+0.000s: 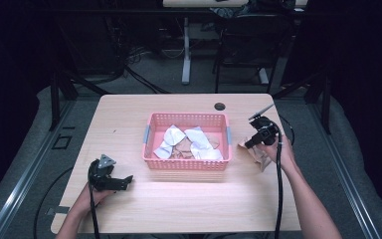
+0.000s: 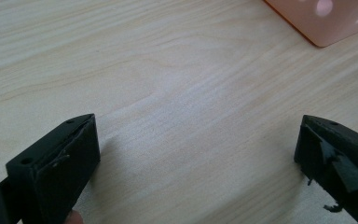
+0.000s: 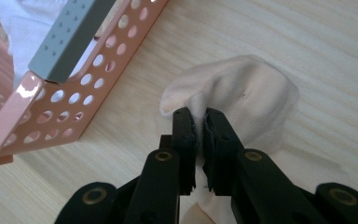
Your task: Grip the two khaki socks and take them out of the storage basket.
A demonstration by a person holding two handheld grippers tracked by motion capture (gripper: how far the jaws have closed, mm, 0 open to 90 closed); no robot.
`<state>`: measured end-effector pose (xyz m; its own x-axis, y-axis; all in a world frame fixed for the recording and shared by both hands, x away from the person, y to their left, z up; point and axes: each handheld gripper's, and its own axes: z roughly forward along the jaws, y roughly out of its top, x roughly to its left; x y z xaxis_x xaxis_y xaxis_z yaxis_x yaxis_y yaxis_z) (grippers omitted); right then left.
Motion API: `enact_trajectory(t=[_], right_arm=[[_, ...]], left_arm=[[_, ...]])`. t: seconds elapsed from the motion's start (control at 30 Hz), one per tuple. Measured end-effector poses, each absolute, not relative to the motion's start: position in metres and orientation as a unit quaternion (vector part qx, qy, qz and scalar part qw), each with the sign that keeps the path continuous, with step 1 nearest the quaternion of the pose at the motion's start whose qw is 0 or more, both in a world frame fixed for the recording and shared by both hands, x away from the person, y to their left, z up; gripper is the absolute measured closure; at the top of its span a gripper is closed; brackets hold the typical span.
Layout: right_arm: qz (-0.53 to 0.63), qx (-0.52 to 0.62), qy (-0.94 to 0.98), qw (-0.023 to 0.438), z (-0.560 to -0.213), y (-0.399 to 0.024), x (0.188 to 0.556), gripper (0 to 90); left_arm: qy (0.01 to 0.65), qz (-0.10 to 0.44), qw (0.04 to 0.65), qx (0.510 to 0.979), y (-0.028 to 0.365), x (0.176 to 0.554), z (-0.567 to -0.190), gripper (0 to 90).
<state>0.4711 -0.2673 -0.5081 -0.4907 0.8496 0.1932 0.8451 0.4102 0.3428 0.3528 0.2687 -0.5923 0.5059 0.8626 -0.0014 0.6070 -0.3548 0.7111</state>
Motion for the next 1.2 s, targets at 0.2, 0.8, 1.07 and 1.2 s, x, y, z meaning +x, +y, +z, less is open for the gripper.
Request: enact_trajectory(t=[0.2,0.8,1.07,1.2], right_arm=[[0.218,0.51,0.832,0.002,-0.506,-0.27,0.471,67.3],[0.251,0.469,0.846,0.043,-0.451,-0.271,0.428,12.6],[0.256,0.461,0.847,0.06,-0.447,-0.28,0.391,3.6],[0.254,0.462,0.848,0.064,-0.455,-0.288,0.374,3.4]], left_arm=[[0.459,0.19,0.335,0.801,0.269,0.353,-0.592,0.1],[0.459,0.191,0.335,0.801,0.269,0.353,-0.592,0.1],[0.459,0.191,0.335,0.801,0.269,0.353,-0.592,0.0],[0.459,0.19,0.335,0.801,0.269,0.353,-0.592,0.1]])
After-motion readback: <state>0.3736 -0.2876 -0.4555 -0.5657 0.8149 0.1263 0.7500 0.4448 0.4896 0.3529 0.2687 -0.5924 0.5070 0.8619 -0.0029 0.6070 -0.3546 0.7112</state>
